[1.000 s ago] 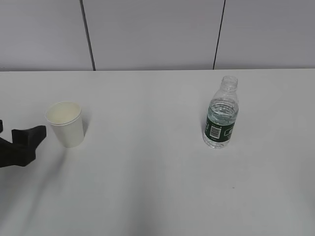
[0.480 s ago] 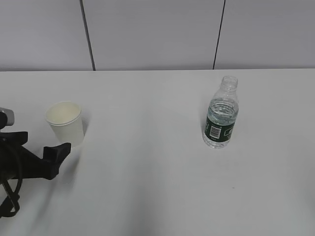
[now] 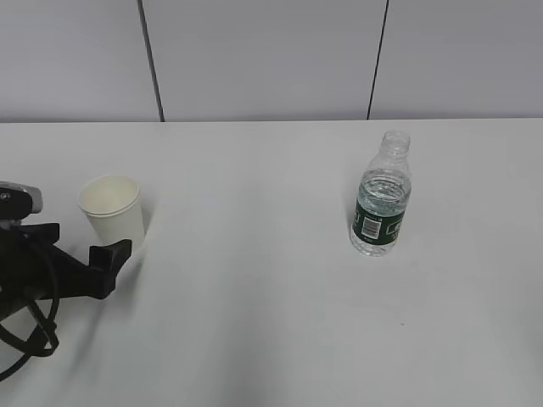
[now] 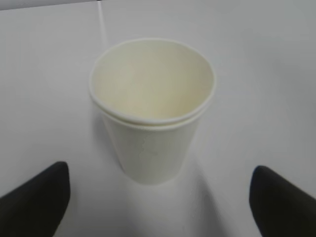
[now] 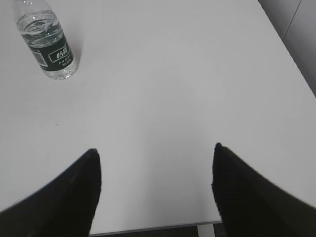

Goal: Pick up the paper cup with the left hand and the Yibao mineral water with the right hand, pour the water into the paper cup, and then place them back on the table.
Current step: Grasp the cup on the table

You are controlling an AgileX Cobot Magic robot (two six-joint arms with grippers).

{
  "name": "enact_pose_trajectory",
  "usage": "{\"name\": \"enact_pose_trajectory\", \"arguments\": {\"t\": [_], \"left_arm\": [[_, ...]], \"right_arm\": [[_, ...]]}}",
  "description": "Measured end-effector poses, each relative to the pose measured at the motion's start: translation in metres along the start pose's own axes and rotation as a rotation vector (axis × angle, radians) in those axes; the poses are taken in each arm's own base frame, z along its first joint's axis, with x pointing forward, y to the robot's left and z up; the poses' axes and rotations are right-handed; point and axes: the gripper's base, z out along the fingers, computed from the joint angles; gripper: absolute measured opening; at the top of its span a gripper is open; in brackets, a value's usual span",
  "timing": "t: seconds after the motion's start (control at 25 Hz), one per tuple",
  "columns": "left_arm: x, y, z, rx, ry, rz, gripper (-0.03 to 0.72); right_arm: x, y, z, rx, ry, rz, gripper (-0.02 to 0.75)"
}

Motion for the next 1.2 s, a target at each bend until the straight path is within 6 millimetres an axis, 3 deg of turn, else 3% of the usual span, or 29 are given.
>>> {"name": "enact_pose_trajectory", "arguments": {"t": [0.16,0.64,1.2], "left_arm": [[-0.003,0.001,0.011,-0.001,-0.014,0.0,0.668],[0.013,0.004,0.034,-0.019,-0.033,-0.019,0.666],[0.011,0.006,0.061,-0.024,-0.089,-0.021,0.643]], "right_arm": [[0.0,0.0,0.0,0.0,0.0,0.0,0.517],[0.0,0.0,0.0,0.0,0.0,0.0,0.517],[0.0,0.001,0.0,-0.015,0.0,0.007,0.517]]}}
